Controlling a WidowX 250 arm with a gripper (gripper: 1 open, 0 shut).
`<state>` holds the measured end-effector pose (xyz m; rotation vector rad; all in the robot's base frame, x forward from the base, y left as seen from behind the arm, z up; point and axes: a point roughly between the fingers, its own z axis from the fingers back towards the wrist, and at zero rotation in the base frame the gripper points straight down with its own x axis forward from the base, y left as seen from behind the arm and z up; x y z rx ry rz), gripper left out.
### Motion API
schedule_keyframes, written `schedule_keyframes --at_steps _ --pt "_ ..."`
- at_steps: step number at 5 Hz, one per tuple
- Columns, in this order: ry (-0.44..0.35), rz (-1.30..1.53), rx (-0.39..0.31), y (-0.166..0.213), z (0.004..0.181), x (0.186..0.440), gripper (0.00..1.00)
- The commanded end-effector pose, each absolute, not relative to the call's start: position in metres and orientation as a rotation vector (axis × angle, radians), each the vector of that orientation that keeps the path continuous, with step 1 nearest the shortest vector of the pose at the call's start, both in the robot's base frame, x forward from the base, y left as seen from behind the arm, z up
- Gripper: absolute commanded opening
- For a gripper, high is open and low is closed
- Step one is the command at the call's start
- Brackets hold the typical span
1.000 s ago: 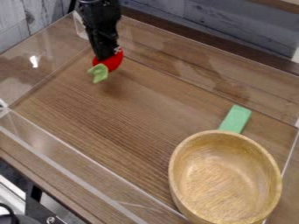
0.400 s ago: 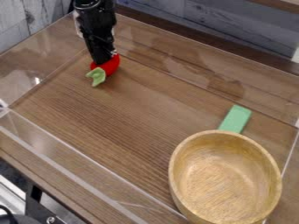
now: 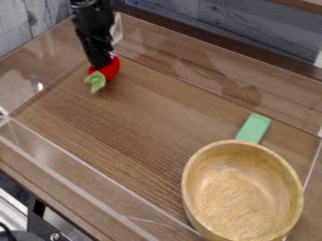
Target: Move the red object to the left side of the table
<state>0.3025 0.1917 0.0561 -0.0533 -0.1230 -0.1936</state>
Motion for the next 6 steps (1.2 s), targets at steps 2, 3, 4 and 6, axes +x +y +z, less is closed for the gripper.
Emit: schedule_keyframes --at_steps 2,3,4,6 --pt "-0.19 -0.173 -0.026 0.216 0.076 0.29 0.0" --pt "-0.185 -0.179 -0.038 0.216 0.069 0.286 0.0" --pt "-0.185 -0.126 -0.046 0.216 0.064 0.281 0.0" --pt "-0.183 -0.024 -0.058 0.215 0.05 0.278 0.0"
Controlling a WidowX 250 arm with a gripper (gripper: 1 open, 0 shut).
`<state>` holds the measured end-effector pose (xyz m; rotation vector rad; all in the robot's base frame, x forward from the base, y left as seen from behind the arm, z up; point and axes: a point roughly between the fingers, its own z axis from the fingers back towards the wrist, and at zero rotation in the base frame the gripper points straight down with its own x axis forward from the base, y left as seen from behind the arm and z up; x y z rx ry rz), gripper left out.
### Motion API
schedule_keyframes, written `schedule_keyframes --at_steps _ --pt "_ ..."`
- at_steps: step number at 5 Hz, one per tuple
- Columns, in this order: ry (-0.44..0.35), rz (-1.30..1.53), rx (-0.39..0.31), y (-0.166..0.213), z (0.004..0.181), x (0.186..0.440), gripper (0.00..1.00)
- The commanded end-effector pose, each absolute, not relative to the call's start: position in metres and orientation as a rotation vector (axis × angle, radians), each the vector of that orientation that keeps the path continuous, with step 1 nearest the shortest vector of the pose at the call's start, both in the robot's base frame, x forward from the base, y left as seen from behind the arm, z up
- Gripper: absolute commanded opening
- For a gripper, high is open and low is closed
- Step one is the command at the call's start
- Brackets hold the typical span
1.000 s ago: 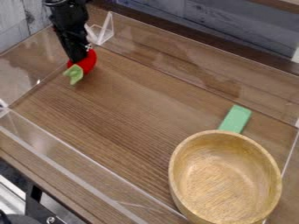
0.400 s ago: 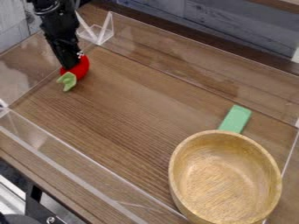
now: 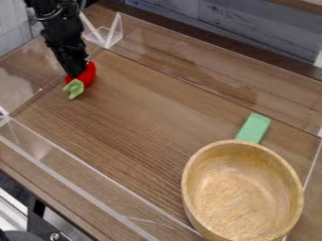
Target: Move the red object to the left side of the table
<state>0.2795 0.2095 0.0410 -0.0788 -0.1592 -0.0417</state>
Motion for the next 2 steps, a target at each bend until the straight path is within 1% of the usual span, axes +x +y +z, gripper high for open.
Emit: schedule_keyframes --at_steps 1,2 --pt "-0.18 0.022 -0.064 0.2145 0.0416 0.2797 0.0" --pt "-0.176 0.067 -0.072 0.2126 0.0335 0.2815 0.0"
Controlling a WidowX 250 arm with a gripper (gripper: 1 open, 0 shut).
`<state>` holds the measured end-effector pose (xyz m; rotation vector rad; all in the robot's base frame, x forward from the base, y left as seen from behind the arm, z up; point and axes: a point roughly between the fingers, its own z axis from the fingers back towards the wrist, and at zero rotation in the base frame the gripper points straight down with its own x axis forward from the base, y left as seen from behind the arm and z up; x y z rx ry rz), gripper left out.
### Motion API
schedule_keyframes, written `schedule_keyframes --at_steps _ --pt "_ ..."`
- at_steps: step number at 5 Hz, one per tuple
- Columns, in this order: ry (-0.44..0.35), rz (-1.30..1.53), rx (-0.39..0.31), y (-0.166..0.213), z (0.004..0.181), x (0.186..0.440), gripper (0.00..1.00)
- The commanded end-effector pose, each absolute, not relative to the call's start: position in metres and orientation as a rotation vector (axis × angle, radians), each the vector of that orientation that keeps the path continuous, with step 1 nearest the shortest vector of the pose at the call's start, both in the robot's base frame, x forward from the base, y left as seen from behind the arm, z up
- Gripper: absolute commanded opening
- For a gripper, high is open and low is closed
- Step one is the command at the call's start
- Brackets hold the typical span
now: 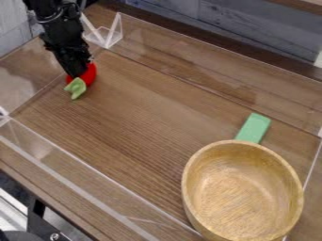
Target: Move the red object to the left side of the table
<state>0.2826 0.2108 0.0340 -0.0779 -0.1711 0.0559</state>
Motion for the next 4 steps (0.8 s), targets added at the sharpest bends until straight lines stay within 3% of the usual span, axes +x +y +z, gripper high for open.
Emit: schedule_keyframes --at_steps 1,4 --pt "-0.168 0.038 -0.085 0.21 0.032 0.282 0.0" --pt "-0.155 0.084 -0.115 0.209 0.022 0.282 0.0"
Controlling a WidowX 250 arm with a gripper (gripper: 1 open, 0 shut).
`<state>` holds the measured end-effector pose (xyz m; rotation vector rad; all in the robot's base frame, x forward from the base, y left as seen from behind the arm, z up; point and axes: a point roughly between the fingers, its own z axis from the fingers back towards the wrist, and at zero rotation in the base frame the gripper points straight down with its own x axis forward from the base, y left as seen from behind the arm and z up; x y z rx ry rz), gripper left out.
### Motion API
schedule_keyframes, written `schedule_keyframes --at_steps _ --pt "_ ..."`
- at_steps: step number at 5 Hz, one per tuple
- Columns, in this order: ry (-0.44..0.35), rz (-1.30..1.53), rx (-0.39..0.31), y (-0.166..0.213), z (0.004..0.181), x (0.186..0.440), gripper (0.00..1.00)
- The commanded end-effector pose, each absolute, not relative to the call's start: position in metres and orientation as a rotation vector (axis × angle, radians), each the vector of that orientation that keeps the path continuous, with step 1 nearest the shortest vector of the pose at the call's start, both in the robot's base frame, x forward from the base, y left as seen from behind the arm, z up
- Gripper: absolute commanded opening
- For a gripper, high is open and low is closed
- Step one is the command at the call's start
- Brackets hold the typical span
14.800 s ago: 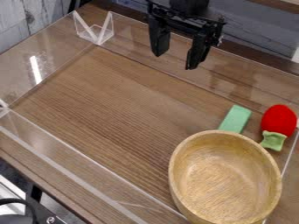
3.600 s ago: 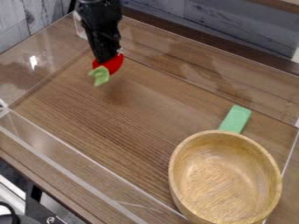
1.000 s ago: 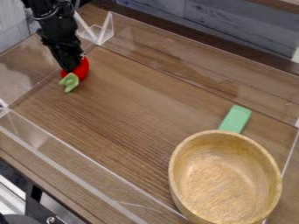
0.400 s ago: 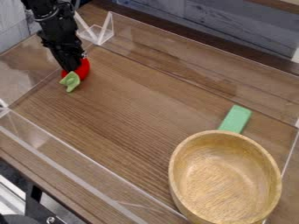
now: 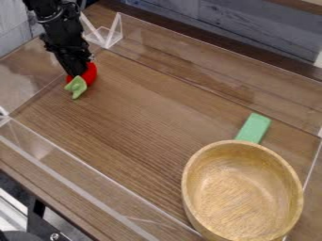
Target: Move the red object to the left side of the table
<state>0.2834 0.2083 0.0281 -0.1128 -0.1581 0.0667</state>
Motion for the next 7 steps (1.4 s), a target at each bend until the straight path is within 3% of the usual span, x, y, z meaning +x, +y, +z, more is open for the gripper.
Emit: schedule_keyframes --at_steps 1,2,4,6,7 --pt "-0.147 0.064 -0.127 0.21 0.031 0.269 0.0" --pt "-0.139 0.047 -0.139 0.21 0.041 0.257 0.0" --pt "-0.133 0.08 -0.163 0.212 0.02 0.272 0.0" --pt "-0.123 0.086 -0.192 0.208 0.021 0.271 0.0" --pt "-0.13 0.095 -0.204 0.198 0.028 0.277 1.0"
